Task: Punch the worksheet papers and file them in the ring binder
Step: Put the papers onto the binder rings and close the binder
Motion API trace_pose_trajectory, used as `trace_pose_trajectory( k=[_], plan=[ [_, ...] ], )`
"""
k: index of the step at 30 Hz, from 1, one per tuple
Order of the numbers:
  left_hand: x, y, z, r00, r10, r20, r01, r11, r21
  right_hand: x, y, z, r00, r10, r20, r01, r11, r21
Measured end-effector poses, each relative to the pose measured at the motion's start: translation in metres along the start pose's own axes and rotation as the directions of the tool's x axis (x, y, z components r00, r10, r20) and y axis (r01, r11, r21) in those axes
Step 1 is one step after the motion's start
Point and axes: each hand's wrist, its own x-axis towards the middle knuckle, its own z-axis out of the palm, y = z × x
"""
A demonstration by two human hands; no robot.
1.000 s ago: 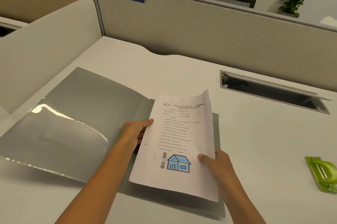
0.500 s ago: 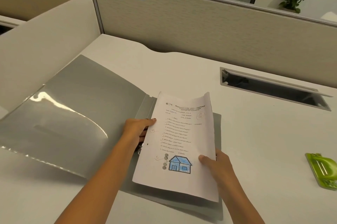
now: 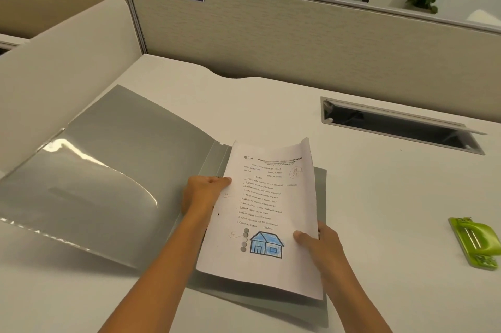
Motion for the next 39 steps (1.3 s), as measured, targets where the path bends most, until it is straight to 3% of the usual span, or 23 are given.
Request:
trace_pose_trajectory(
  k=[2, 4, 9, 13, 19, 24, 26, 29, 32, 39],
  plan=[
    [0.002, 0.006, -0.011, 0.967, -0.16, 0.199, 0.195, 0.966, -0.169, 0.001, 0.002, -0.001, 1.0, 0.005, 0.004, -0.005, 1.0, 0.016],
    [0.003, 0.008, -0.018, 0.922, -0.218, 0.321, 0.283, 0.944, -0.17, 0.001, 0.003, -0.001, 1.0, 0.002, 0.011, -0.002, 1.0, 0.027],
    [0.007, 0.003, -0.018, 0.913, -0.223, 0.343, 0.305, 0.93, -0.206, 0.003, 0.008, -0.003, 1.0, 0.01, 0.023, -0.011, 0.999, 0.049],
    [0.006, 0.001, -0.021, 0.925, -0.2, 0.323, 0.293, 0.917, -0.271, 0.004, 0.011, -0.006, 0.999, 0.001, 0.033, -0.003, 0.998, 0.066],
    [-0.015, -0.001, -0.021, 0.995, 0.047, 0.088, -0.021, 0.96, -0.28, 0.004, 0.011, -0.007, 0.999, -0.024, 0.036, 0.021, 0.997, 0.073],
    [-0.033, -0.001, -0.025, 0.955, 0.221, -0.199, -0.225, 0.974, 0.004, 0.003, 0.011, -0.007, 0.998, -0.042, 0.039, 0.039, 0.997, 0.067],
    [-0.039, -0.005, -0.03, 0.929, 0.272, -0.251, -0.25, 0.961, 0.119, 0.002, 0.012, -0.007, 0.998, -0.044, 0.042, 0.041, 0.997, 0.065],
    [-0.042, -0.018, -0.036, 0.965, 0.179, -0.193, -0.134, 0.965, 0.226, 0.001, 0.013, -0.007, 0.997, -0.057, 0.046, 0.054, 0.996, 0.065],
    [-0.046, -0.028, -0.039, 0.999, 0.014, -0.051, -0.01, 0.997, 0.08, -0.001, 0.013, -0.007, 0.997, -0.06, 0.044, 0.057, 0.996, 0.07],
    [-0.057, -0.031, -0.039, 0.996, 0.084, -0.017, -0.083, 0.995, 0.062, -0.008, 0.012, -0.006, 0.996, -0.074, 0.051, 0.07, 0.994, 0.089]
  ],
)
